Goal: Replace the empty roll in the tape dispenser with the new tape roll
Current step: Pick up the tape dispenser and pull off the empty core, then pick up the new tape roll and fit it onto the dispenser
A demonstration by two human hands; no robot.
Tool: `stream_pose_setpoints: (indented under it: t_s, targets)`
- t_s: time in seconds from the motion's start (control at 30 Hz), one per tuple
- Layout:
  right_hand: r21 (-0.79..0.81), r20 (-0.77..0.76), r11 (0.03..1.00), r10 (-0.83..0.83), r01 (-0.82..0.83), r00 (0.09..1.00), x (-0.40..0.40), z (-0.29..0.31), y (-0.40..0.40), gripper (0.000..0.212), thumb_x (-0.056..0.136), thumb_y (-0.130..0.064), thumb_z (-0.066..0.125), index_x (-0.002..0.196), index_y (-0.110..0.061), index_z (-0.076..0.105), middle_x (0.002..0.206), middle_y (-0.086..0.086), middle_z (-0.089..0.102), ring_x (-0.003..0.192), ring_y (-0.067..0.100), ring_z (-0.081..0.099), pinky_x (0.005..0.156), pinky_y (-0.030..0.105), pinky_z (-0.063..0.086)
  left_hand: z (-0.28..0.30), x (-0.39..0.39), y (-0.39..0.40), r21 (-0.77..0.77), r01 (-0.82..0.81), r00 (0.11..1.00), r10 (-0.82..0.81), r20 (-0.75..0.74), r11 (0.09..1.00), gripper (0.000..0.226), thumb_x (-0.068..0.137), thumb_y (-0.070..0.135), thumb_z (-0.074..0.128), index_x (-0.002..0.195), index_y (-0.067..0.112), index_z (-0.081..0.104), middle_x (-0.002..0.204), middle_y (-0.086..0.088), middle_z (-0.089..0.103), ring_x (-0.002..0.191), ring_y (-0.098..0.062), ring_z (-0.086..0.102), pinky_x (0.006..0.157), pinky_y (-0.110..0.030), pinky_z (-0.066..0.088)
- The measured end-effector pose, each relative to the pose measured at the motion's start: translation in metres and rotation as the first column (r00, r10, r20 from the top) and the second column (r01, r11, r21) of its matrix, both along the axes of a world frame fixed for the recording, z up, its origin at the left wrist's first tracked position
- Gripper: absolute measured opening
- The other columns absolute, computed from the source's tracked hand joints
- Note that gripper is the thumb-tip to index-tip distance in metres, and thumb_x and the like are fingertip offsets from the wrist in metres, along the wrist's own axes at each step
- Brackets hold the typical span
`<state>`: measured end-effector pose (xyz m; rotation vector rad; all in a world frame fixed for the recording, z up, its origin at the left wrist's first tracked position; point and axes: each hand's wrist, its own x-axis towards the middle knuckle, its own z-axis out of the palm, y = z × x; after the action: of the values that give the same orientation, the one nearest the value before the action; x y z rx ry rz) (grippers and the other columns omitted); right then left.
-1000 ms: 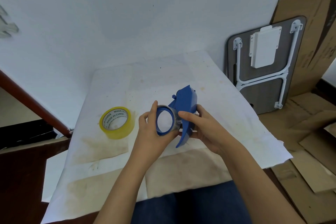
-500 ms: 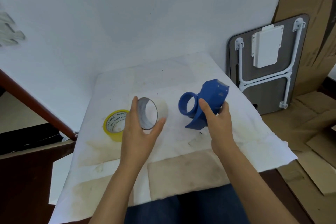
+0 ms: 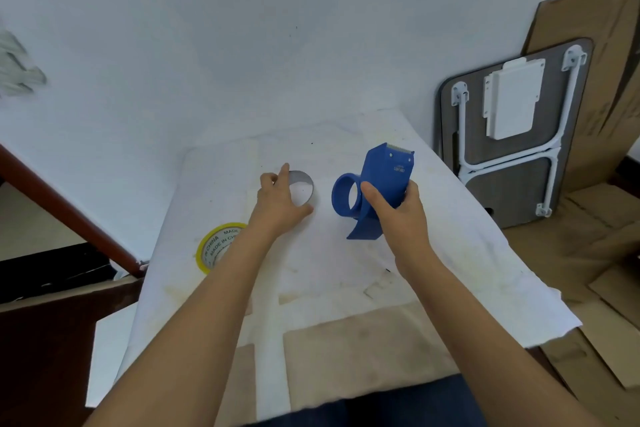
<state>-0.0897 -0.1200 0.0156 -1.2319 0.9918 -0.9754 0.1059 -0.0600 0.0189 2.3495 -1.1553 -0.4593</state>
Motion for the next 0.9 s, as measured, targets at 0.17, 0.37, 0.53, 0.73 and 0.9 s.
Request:
stream_pose_setpoints:
  t_s: [0.17, 0.37, 0.53, 0.73, 0.9]
  targets:
    - [-0.026, -0.049, 1.000, 0.007, -0.008, 0.999, -0.004, -0.004, -0.005, 0.050, 0.080, -0.040, 0.076, 0.119, -0.030, 0.046, 0.108, -0.022, 0.057, 0.099, 0.003, 0.059, 0.077, 0.028, 0.050, -0.011, 0.013, -0.019, 0.034, 0.016, 1.000, -0.015, -0.024, 0.999, 0.090, 0.087, 0.032, 0.064, 0.158, 0.027, 0.008, 0.156, -0.013, 0.021, 0.138, -0.036, 0.036, 0.110, -0.047, 0.038]
    - [-0.017, -0.070, 0.999, 0.032, -0.033, 0.997, 0.000, -0.010, -0.002, 0.048, 0.081, -0.041, 0.075, 0.117, -0.033, 0.045, 0.106, -0.025, 0.056, 0.097, 0.002, 0.058, 0.075, 0.026, 0.049, -0.006, 0.028, -0.005, 0.002, 0.053, 0.998, -0.053, -0.027, 0.999, 0.089, 0.086, 0.030, 0.070, 0.157, 0.027, 0.016, 0.165, -0.009, 0.011, 0.147, -0.033, 0.028, 0.115, -0.046, 0.033]
    - [-0.003, -0.055, 0.998, 0.062, -0.062, 0.997, 0.006, -0.007, 0.010, 0.049, 0.081, -0.041, 0.075, 0.119, -0.030, 0.047, 0.109, -0.020, 0.059, 0.099, 0.004, 0.060, 0.079, 0.028, 0.051, 0.010, 0.031, 0.034, -0.096, 0.021, 0.996, -0.013, 0.087, 0.995, 0.071, 0.091, 0.027, 0.067, 0.153, 0.023, 0.032, 0.165, -0.006, 0.016, 0.148, -0.027, 0.028, 0.113, -0.037, 0.030]
    - [0.066, 0.002, 0.992, 0.111, -0.111, 0.994, 0.012, -0.007, 0.037, 0.052, 0.081, -0.040, 0.075, 0.124, -0.024, 0.050, 0.115, -0.010, 0.063, 0.104, 0.011, 0.063, 0.081, 0.031, 0.054, 0.001, 0.017, 0.099, -0.222, -0.079, 0.991, 0.100, 0.085, 0.972, 0.069, 0.091, 0.030, 0.067, 0.152, 0.026, 0.034, 0.164, -0.006, 0.023, 0.149, -0.021, 0.026, 0.111, -0.025, 0.025]
    - [0.248, 0.097, 0.957, 0.131, -0.152, 0.987, 0.013, -0.017, 0.057, 0.059, 0.076, -0.047, 0.076, 0.125, -0.021, 0.054, 0.121, 0.000, 0.066, 0.110, 0.022, 0.066, 0.097, 0.049, 0.054, -0.027, 0.006, 0.135, -0.172, -0.277, 0.961, 0.272, -0.053, 0.945, 0.110, 0.075, 0.052, 0.077, 0.155, 0.042, 0.001, 0.167, -0.009, 0.006, 0.154, -0.021, 0.004, 0.120, -0.051, 0.020]
